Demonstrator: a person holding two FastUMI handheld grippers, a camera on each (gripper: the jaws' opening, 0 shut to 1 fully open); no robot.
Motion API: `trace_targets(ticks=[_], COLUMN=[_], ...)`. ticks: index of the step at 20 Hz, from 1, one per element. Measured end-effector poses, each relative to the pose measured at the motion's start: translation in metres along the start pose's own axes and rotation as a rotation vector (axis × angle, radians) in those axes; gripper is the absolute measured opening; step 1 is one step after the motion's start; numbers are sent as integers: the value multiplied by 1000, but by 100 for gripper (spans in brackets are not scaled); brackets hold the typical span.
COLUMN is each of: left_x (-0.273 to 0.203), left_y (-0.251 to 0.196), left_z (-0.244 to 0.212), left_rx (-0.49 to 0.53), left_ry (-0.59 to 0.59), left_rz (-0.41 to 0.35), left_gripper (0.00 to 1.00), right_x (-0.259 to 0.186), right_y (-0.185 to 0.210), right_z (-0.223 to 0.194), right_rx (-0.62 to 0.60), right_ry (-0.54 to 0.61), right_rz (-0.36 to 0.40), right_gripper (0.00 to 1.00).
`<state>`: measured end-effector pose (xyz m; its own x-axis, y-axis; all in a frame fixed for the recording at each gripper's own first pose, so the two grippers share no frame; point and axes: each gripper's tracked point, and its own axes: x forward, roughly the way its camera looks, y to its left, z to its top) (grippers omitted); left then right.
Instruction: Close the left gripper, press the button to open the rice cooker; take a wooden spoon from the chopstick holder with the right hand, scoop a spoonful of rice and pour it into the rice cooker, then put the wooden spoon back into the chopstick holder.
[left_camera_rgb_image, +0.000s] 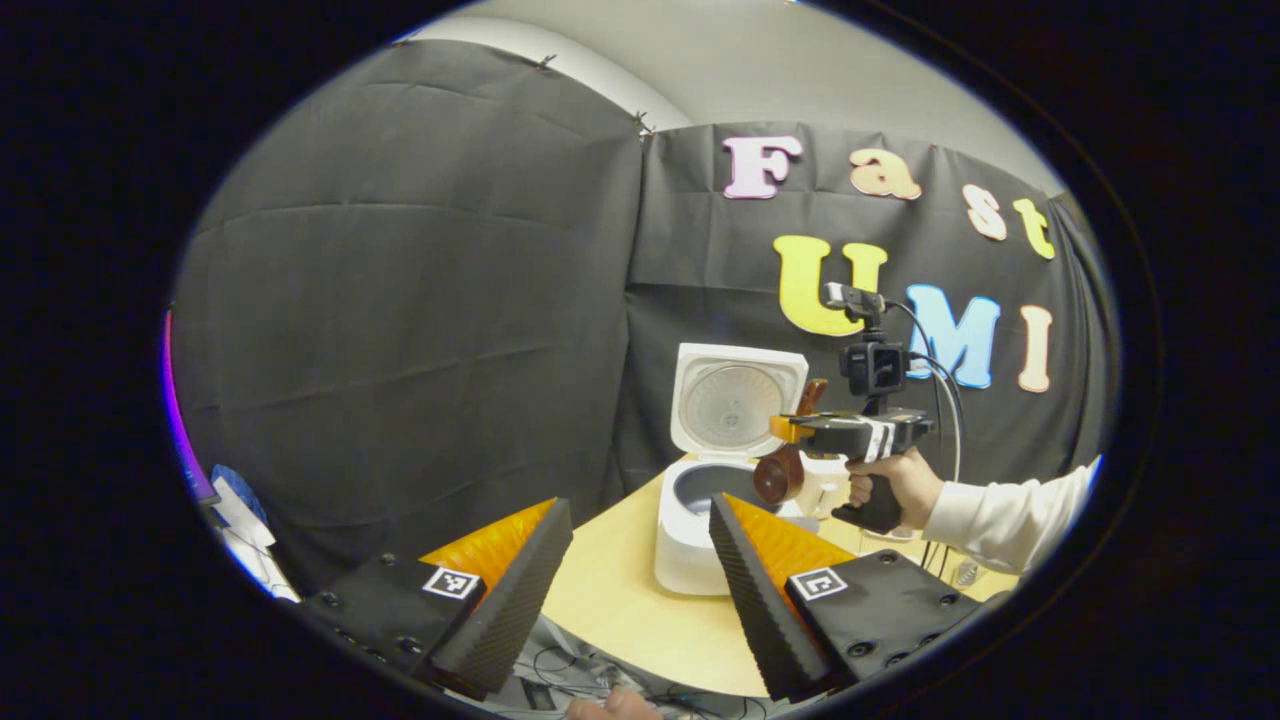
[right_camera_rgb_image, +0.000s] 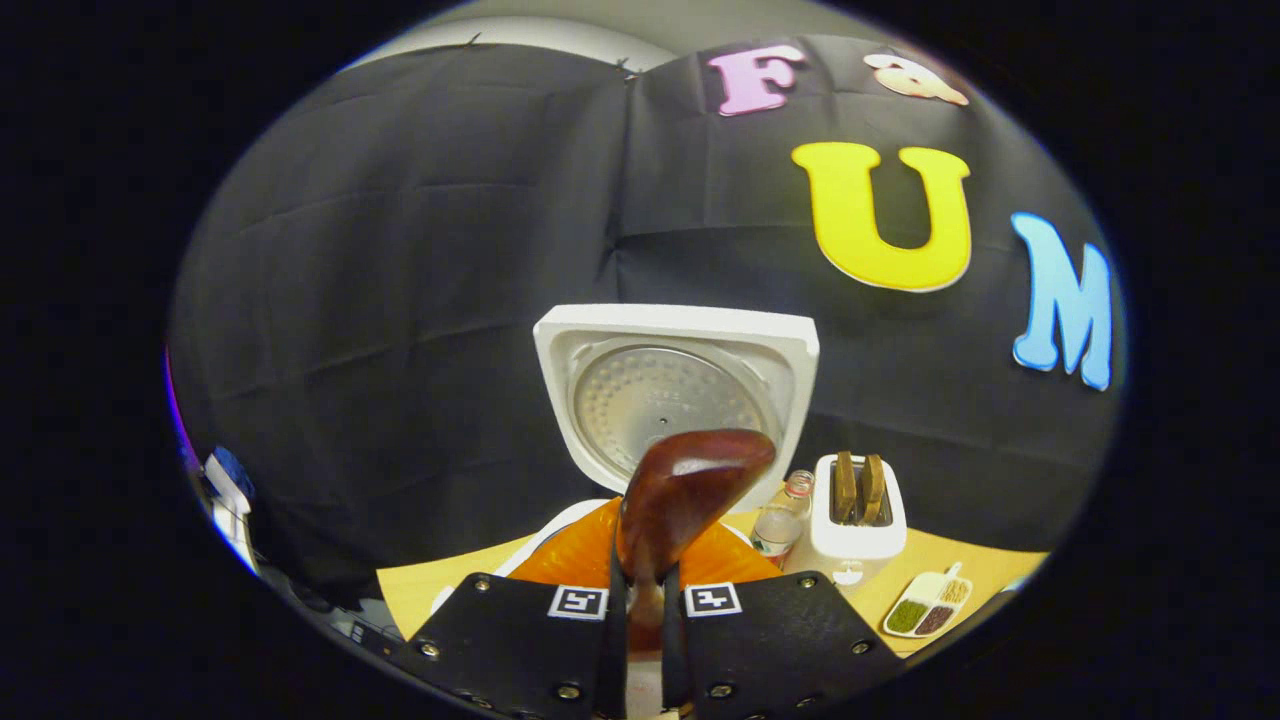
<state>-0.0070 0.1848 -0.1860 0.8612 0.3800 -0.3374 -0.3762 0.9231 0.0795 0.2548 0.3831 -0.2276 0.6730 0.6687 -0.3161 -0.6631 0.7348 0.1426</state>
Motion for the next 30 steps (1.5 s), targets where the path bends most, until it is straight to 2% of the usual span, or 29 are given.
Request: trace_targets(ticks=[4, 7, 12, 13, 16, 23, 30], left_x=[-3, -4, -8, -8, -3, 20, 51], left_y=[-21, -37, -61, -65, -76, -101, -138], left_z=[0, 1, 1, -1, -5, -3, -10], left_rx=[-1, 0, 2, 3, 4, 30, 73], left_ry=[-4, -10, -21, -18, -9, 11, 76], left_rz=[-65, -119, -212, -230, -271, -291, -295], left_gripper=[97, 93, 93, 100, 99, 92, 93], right_x=[-43, -78, -154, -171, -221, -315, -350], right_y=[-43, -80, -153, -169, -222, -340, -408], right_z=[1, -9, -29, -36, -57, -125, -184], right_rx=[91, 112, 153, 168, 249, 444, 616], right_ry=[-12, -10, -10, -9, -5, 8, -3], right_rz=[-75, -151, -318, -357, -467, -697, -806], right_gripper=[14, 14, 14, 14, 14, 14, 14])
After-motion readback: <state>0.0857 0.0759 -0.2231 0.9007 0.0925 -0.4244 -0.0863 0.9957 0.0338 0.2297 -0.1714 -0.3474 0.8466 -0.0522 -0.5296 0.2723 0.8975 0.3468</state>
